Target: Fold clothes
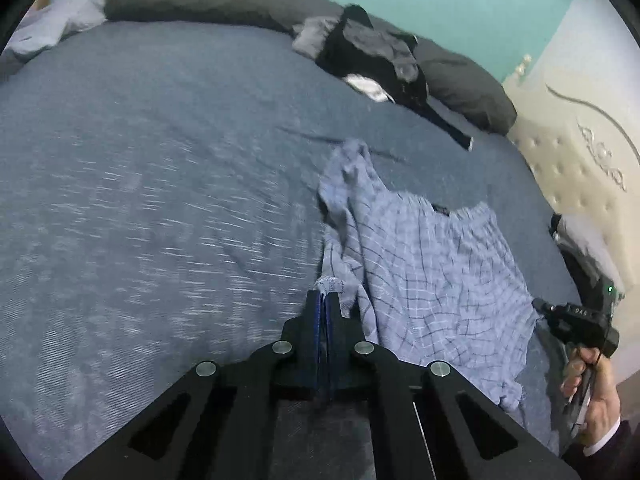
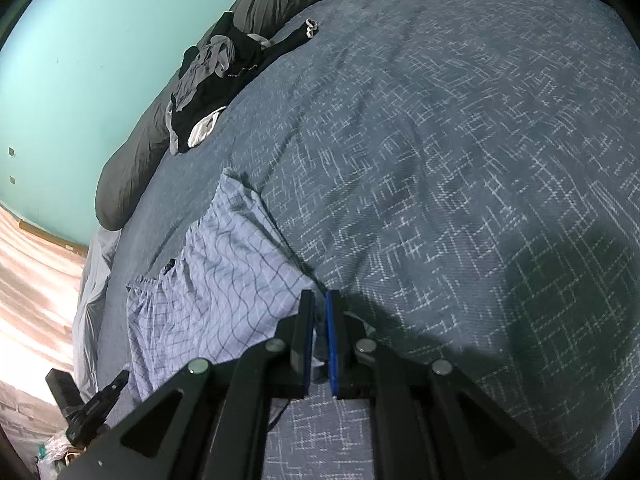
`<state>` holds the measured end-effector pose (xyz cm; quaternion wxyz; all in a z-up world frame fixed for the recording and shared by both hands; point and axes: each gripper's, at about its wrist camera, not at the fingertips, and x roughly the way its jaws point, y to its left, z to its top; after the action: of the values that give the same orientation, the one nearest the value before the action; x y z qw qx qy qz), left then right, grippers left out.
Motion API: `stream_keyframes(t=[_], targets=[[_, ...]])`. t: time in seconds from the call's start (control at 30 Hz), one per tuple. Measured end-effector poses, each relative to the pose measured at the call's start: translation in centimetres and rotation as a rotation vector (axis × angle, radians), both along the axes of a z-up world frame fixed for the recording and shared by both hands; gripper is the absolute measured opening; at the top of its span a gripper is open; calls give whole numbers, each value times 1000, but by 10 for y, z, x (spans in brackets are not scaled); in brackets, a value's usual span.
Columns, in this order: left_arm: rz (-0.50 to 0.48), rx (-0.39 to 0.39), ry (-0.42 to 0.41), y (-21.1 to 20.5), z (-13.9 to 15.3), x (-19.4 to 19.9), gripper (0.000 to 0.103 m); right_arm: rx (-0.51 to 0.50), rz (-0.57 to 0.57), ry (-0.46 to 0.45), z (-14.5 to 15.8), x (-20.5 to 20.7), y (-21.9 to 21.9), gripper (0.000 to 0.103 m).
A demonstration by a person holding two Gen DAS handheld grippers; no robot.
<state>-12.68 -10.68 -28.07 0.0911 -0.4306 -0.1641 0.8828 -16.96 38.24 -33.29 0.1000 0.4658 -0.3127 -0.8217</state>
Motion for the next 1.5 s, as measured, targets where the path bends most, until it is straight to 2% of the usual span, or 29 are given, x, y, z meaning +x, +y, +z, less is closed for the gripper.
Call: stream_keyframes(t=[0.23,0.43,0.53,0.8,0.83,0.93,1.07,1.2,1.23,1.27,1.33,1.5], targets=[[110,0,4,-33,16,29,2,-13,-26,-3,-1,2,3,6],[149,-13,-46,-45,1,41,2,-24,-52,15,4,6,6,6],[171,15,-79,-53,-15,38,2,-31,-56,18,5,6,7,6],[183,8,-113,-49,-29,30,2,-82,-90,38,10,2,24,5],[184,5,-115,-49,-30,30,2,-80,-94,37,10,2,26,2],[185,-5,-118,-47,-31,30,2,-87,-111,35,9,1,33,2],[186,-6,-122,-45,-32,29,2,-111,-69,30,7,1,30,2],[189,-6,-126,-46,-31,29,2,-9,-18,8,12,5,16,7],[190,-6,-126,-45,-31,29,2,-21,-12,6,11,6,16,14],[190,-7,-127,-45,-31,29,2,-35,-12,3,10,8,17,27],[190,-5,-130,-44,-32,28,2,-38,-31,-11,7,11,20,37],[190,-4,-131,-43,-32,26,2,-73,-126,-65,-4,24,40,37]])
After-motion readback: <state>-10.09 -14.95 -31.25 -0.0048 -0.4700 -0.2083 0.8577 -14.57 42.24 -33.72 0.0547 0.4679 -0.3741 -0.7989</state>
